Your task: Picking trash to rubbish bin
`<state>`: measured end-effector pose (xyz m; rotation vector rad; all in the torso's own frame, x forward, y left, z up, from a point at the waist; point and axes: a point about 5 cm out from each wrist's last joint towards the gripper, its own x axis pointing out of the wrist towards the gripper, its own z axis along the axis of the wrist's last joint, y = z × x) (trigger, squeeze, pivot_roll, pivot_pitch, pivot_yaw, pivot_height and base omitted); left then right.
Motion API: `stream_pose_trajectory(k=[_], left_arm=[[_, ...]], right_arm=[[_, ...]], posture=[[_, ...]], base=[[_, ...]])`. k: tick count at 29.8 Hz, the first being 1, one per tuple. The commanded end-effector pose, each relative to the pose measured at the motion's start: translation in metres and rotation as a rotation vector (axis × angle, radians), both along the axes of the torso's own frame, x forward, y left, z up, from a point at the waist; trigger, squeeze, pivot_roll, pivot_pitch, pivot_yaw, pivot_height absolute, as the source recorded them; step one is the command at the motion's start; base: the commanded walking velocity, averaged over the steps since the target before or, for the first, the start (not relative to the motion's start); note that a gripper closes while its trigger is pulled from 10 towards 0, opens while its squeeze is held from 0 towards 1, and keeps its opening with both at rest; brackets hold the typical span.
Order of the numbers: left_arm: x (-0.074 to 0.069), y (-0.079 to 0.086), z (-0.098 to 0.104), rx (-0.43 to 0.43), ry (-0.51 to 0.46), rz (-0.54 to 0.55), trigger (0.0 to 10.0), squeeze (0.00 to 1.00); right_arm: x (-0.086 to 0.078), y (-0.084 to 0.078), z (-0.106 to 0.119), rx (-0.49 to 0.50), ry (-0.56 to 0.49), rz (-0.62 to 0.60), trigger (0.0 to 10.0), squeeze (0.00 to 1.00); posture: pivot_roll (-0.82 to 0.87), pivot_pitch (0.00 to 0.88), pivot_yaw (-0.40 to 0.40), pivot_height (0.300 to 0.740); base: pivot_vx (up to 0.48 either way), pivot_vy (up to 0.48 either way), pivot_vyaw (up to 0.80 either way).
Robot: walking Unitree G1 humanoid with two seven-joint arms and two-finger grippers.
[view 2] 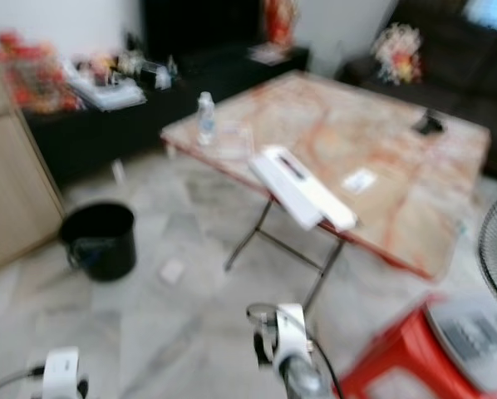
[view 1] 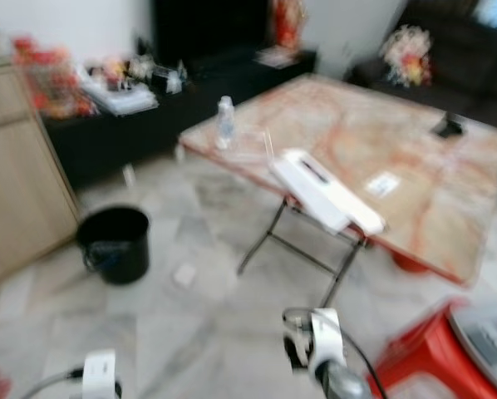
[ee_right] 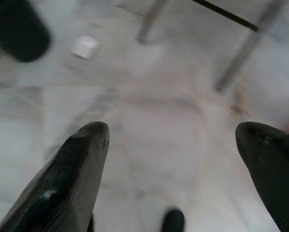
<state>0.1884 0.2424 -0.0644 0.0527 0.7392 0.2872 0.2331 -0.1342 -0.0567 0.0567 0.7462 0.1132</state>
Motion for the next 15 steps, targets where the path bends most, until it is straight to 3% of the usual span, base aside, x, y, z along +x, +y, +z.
stream_pose_trajectory(k=[1, 15], left_arm=[[-0.004, -0.0011, -0.0029, -0.011, 0.02, 0.001, 10.0, 0.0], [-0.0084, -0.0008, -0.0048, -0.016, 0.027, -0.003, 10.0, 0.0]], right_arm=[[0.0029, -0.0008, 0.0018, -0.004, -0.006, -0.001, 10.0, 0.0], [0.0011, 0.0009, 0.0007, -0.006, -0.001, 0.014, 10.0, 0.0]], posture=[[0.05, 0.0, -0.043, 0.74], [0.05, 0.0, -0.046, 0.74]], base=[[0.0, 0.0, -0.7], [0.0, 0.0, -0.7]])
